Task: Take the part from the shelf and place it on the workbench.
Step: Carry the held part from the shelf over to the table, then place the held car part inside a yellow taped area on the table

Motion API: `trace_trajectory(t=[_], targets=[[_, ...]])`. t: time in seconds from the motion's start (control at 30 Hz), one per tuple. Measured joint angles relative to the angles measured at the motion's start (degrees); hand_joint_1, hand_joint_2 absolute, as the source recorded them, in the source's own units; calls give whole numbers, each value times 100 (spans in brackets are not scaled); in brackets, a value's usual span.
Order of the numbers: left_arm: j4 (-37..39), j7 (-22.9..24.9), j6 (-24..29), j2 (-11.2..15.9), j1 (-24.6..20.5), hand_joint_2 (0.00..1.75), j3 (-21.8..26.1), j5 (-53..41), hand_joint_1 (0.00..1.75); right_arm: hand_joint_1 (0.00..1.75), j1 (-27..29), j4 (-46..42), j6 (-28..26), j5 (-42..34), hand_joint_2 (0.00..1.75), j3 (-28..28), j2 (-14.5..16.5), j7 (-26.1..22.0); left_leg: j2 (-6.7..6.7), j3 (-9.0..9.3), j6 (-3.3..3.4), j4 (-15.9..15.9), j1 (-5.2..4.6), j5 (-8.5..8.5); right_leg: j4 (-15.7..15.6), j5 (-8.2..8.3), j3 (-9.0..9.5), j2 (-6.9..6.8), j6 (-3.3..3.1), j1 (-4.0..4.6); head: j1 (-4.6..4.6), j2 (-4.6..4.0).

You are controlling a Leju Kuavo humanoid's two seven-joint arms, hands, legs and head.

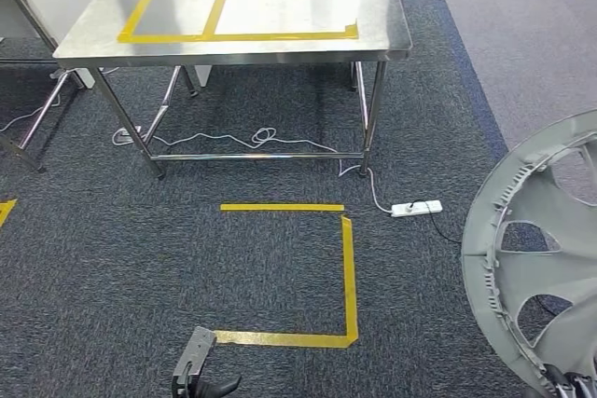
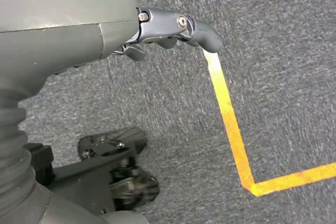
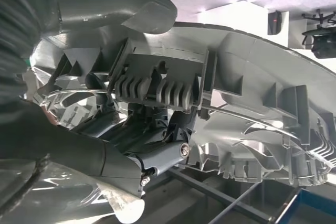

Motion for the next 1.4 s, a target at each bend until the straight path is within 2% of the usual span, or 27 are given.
trace_trajectory(t=[0.03,0.07,0.1,0.13,0.2,0.23,0.27,0.4,0.57,0.73,1.17,1.33,1.4], targets=[[0,0,0,2,8,175,1,0,0,175,-1,0,-1,0,175,0,1,-1,0,-171,-24,371,25,-148,0,-4,1,-3,-7,0,-1,1],[0,0,0,4,18,175,1,1,0,175,-1,0,-1,0,175,0,3,-3,1,-282,-39,606,44,-200,1,-7,3,-2,-8,-1,-2,1],[0,0,0,6,24,175,1,0,0,175,-2,0,-1,0,175,0,4,-7,1,-301,-45,635,59,-135,1,-10,10,1,-8,-1,-2,1],[0,0,0,8,25,175,1,0,0,175,-1,0,-1,0,175,1,6,-12,1,-210,-41,427,70,38,1,-15,22,5,-3,-2,-2,1],[0,0,0,10,17,175,1,-1,0,175,-2,0,-1,1,175,1,8,-21,1,137,-8,-329,72,439,1,-30,51,11,20,2,0,-1],[0,0,1,11,11,175,1,0,0,175,-2,0,-1,2,175,1,8,-23,0,281,15,-655,62,546,4,-36,54,13,43,8,0,-1],[0,0,1,11,8,175,0,-1,0,175,-3,0,-1,2,175,2,8,-24,-1,358,31,-846,51,581,7,-39,48,14,69,16,4,0],[0,-2,1,3,20,175,1,0,0,175,-2,0,-3,0,175,-2,10,-32,-6,375,12,-960,32,575,-8,-46,39,11,35,14,11,0],[0,-2,-15,0,17,175,1,-1,0,175,-5,0,-3,1,175,-2,10,-39,-6,375,75,-959,17,574,-96,4,82,15,111,2,12,1],[0,-2,-23,1,15,175,1,-1,0,175,-31,7,-2,2,175,1,10,-31,-5,376,108,-956,6,569,-120,18,91,15,161,-8,10,-1],[0,-1,-22,9,16,175,1,-1,0,175,-44,24,2,2,175,1,10,-26,-5,379,115,-955,12,571,-121,22,89,14,186,-3,8,-1],[0,4,-22,21,15,175,1,-1,0,175,-46,24,4,2,175,3,10,-26,-5,386,211,-959,-17,571,-167,46,109,12,272,-35,4,-1],[0,4,-22,19,12,175,1,-1,0,175,-44,25,4,2,175,3,10,-28,4,449,273,-1085,-1,629,-70,-30,57,9,289,-37,15,-1]])
